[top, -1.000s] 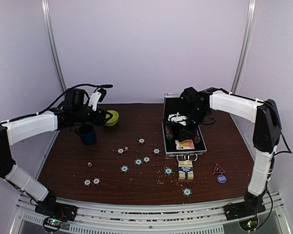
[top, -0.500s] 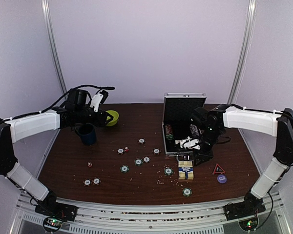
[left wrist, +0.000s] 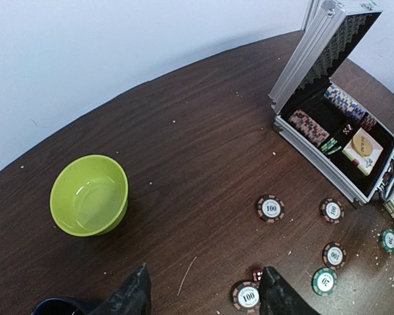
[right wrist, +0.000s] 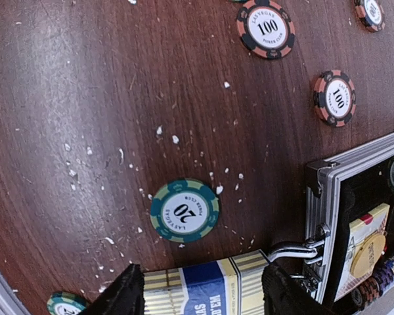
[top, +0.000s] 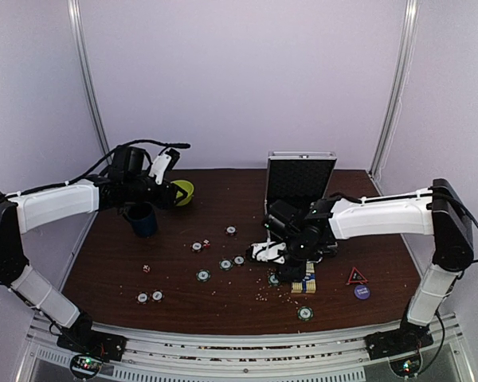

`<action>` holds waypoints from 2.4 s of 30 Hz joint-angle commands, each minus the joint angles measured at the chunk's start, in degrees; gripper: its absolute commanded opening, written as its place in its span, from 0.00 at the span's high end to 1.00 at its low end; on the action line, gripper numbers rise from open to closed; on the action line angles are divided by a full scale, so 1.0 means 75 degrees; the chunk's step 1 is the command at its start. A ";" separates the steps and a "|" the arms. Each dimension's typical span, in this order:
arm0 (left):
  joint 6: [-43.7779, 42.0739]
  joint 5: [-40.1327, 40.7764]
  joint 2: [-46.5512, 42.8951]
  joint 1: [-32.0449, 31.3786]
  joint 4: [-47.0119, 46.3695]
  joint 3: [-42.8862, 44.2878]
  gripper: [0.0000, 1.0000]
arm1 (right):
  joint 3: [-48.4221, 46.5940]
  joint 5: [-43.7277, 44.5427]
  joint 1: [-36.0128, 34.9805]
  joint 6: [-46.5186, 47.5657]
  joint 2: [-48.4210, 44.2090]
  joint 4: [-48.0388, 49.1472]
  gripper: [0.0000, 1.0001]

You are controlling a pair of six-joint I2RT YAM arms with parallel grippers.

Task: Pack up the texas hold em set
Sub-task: Adjust the poker case at the center of the board.

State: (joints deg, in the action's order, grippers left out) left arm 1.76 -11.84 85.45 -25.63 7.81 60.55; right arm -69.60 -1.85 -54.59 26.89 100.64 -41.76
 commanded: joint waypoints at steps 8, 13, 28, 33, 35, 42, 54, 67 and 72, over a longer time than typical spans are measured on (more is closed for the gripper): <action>-0.0054 -0.0306 0.0068 -0.0075 -0.0128 0.0293 0.44 | 0.0928 0.2329 -0.0585 -0.0785 -0.0428 0.0595 0.30; -0.0045 -0.0340 0.0062 -0.0065 -0.0128 0.0305 0.44 | 0.1320 0.2659 -0.0585 -0.0734 -0.0642 0.0703 0.19; -0.0051 -0.0344 -0.0002 -0.0071 -0.0074 0.0339 0.44 | 0.1590 0.1667 0.1310 -0.0785 -0.1468 -0.0338 0.12; -0.0043 -0.0389 -0.0038 -0.0073 -0.0069 0.0340 0.44 | 0.1020 -0.0161 0.1811 -0.1043 -0.1474 -0.1062 0.14; -0.0035 -0.0397 -0.0038 -0.0072 -0.0075 0.0351 0.44 | 0.0858 -0.0664 0.1817 -0.1200 -0.1385 -0.1239 0.14; -0.0042 -0.0391 -0.0085 -0.0078 -0.0072 0.0340 0.44 | 0.0736 -0.1193 0.1901 -0.1412 -0.0671 -0.1787 0.14; -0.0046 -0.0405 -0.0120 -0.0077 -0.0058 0.0351 0.44 | 0.0690 -0.1553 0.2673 -0.1572 -0.0250 -0.1767 0.08; -0.0053 -0.0423 -0.0138 -0.0084 -0.0057 0.0352 0.44 | 0.0189 -0.2318 0.1855 -0.0951 0.0333 -0.1701 0.11; -0.0059 -0.0426 -0.0121 -0.0081 -0.0057 0.0340 0.43 | 0.0294 -0.1973 0.1296 -0.0934 0.0398 -0.1356 0.12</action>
State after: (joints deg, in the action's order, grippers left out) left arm 1.78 -14.20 85.49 -25.96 8.25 61.43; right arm -67.16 -18.28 -42.13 19.09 102.85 -53.98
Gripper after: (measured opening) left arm 0.565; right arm 0.877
